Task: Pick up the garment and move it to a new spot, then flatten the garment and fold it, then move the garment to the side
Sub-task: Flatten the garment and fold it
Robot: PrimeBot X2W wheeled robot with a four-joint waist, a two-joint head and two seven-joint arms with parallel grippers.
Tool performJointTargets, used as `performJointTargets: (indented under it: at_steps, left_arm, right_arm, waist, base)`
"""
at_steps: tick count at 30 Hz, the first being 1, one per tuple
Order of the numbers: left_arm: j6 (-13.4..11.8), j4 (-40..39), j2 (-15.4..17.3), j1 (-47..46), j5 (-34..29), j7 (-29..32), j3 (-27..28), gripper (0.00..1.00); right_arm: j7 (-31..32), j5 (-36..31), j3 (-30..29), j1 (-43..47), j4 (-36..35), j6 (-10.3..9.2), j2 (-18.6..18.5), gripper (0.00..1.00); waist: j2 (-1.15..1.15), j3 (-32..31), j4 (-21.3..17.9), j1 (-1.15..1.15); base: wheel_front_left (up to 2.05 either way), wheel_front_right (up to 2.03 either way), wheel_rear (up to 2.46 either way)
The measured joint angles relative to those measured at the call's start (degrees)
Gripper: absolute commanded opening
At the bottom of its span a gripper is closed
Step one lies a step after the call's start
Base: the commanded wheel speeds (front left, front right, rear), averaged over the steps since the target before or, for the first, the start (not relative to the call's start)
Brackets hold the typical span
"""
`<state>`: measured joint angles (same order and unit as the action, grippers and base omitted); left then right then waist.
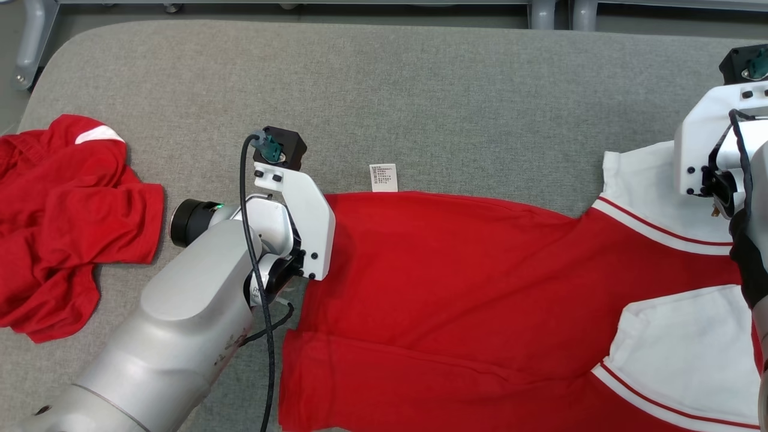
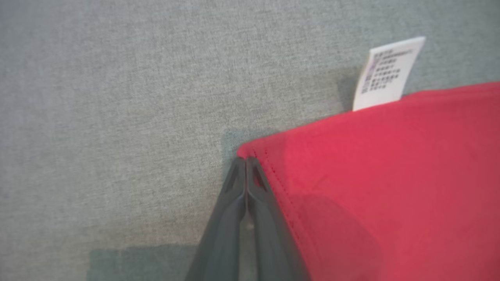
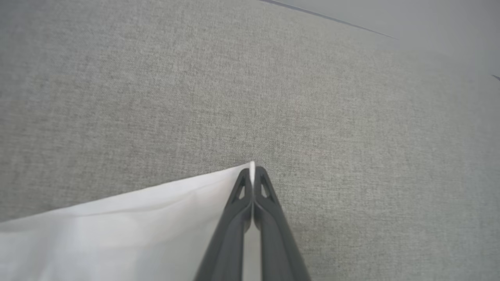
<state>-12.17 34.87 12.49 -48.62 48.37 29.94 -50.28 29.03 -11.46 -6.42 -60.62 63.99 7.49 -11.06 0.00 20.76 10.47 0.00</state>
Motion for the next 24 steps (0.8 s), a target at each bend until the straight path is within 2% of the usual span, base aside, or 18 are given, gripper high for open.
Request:
performJointTargets:
  at_steps: [7, 13, 18, 21, 24]
  left_arm:
    - [-0.2, -0.8, 0.7, 1.7, 0.1, -4.3, 0.9, 0.00]
    - [-0.2, -2.9, 1.3, 6.1, -1.0, -9.5, 0.2, 0.00]
    - [-1.0, -5.1, 3.3, 8.6, -2.5, -13.4, -0.1, 0.00]
    - [-1.6, -6.8, 4.5, 10.2, -3.1, -15.4, -0.1, 0.00]
    - [-2.2, -8.5, 6.1, 12.1, -3.7, -17.6, 0.0, 0.00]
  right_arm:
    - [-5.9, 4.8, 2.2, -0.4, 0.3, 0.00, 1.4, 0.00]
    - [-11.8, 14.0, 11.2, 5.2, -3.2, 0.00, 1.3, 0.00]
    - [-10.7, 26.1, 19.9, 13.5, -15.0, 0.00, -2.2, 0.00]
    - [-7.3, 32.8, 23.2, 19.7, -25.7, 0.00, -7.3, 0.00]
    - [-3.8, 36.7, 23.5, 26.3, -36.0, 0.00, -12.5, 0.00]
  waist:
    - [0.00, -1.7, -0.9, 0.00]
    - [0.00, -4.4, -1.4, 0.00]
    - [0.00, -5.7, -3.4, 0.00]
    - [0.00, -6.5, -4.5, 0.00]
    - [0.00, -7.3, -5.6, 0.00]
  base:
    - [0.00, 0.00, 0.00]
    - [0.00, 0.00, 0.00]
    - [0.00, 0.00, 0.00]
    - [0.00, 0.00, 0.00]
    - [0.00, 0.00, 0.00]
